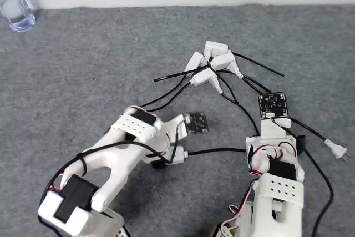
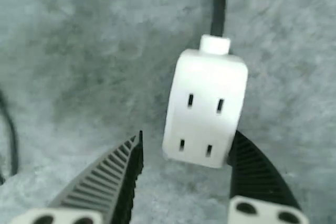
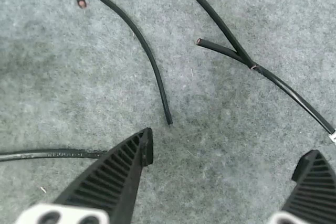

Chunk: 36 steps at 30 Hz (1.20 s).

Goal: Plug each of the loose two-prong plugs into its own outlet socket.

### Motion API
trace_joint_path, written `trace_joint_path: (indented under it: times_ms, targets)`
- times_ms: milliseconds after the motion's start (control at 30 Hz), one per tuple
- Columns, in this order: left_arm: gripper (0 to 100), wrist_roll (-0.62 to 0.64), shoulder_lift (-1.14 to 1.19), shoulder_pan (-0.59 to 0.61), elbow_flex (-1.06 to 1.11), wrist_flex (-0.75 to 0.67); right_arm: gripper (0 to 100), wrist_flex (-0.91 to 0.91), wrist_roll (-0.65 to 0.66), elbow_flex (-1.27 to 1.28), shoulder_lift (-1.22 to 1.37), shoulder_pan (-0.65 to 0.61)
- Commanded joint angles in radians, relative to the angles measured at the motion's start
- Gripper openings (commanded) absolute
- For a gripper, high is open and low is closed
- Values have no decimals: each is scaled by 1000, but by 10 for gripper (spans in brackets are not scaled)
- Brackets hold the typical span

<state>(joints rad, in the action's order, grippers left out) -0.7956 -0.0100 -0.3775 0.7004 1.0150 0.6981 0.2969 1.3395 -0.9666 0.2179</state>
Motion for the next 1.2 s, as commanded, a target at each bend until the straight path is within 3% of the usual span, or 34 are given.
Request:
trace_joint_path:
  times_ms: [0,333,533,700,933,1167]
  targets:
    - [246,-14,-5,23,-41,6,405,-13,-6,-52,-13,4]
    - [246,-29,-23,14,-47,92,405,-13,-6,-52,-13,4]
    - [210,-25,-252,23,-194,324,405,-13,-2,-58,-18,4]
    - [211,115,-470,26,-291,457,405,162,72,-169,-2,2]
    - [211,358,-743,166,-275,563,405,335,173,-321,27,10]
    - [209,563,-1200,325,68,514,405,576,396,-566,56,130]
